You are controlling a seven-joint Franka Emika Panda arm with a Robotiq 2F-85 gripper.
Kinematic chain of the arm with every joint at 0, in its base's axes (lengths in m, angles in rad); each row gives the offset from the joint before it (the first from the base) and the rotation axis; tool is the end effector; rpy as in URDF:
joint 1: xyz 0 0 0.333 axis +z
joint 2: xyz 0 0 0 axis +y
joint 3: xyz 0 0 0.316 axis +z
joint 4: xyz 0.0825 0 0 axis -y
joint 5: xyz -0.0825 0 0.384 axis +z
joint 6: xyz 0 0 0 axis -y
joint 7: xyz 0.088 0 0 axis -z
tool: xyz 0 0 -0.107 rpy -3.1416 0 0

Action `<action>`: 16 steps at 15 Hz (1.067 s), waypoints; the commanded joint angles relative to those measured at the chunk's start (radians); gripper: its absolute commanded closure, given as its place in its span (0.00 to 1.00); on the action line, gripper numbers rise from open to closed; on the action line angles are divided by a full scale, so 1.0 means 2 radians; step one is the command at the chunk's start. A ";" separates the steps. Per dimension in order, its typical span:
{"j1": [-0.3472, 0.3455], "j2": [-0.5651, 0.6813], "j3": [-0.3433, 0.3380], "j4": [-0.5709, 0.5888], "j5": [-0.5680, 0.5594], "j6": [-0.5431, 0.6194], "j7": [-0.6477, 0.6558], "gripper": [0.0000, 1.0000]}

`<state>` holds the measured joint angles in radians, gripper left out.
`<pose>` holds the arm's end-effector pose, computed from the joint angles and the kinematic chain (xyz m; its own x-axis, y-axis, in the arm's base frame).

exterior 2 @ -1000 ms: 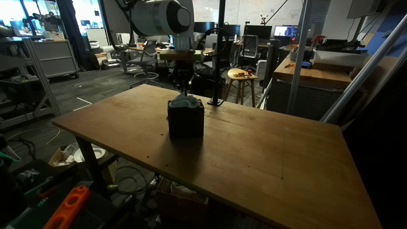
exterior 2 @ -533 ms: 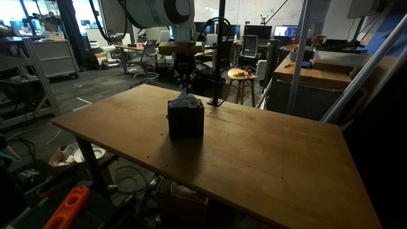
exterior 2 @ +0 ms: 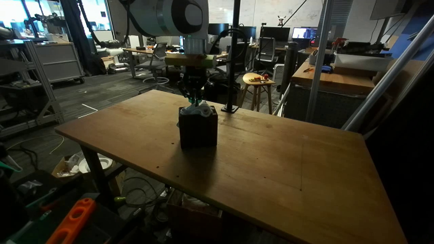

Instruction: Put the towel inside the box

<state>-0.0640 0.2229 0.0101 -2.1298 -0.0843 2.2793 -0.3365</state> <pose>0.5600 -0.0323 0.2978 0.9395 0.3306 -0.0896 0.3343 -0.9420 0.0296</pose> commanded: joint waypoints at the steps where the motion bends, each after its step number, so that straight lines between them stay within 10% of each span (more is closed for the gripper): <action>1: -0.004 -0.011 0.002 -0.028 0.025 0.028 -0.014 0.90; 16: -0.020 0.066 0.040 -0.023 0.112 0.056 -0.124 0.89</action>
<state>-0.0691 0.3149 0.0462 -2.1679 0.0673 2.3691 -0.5000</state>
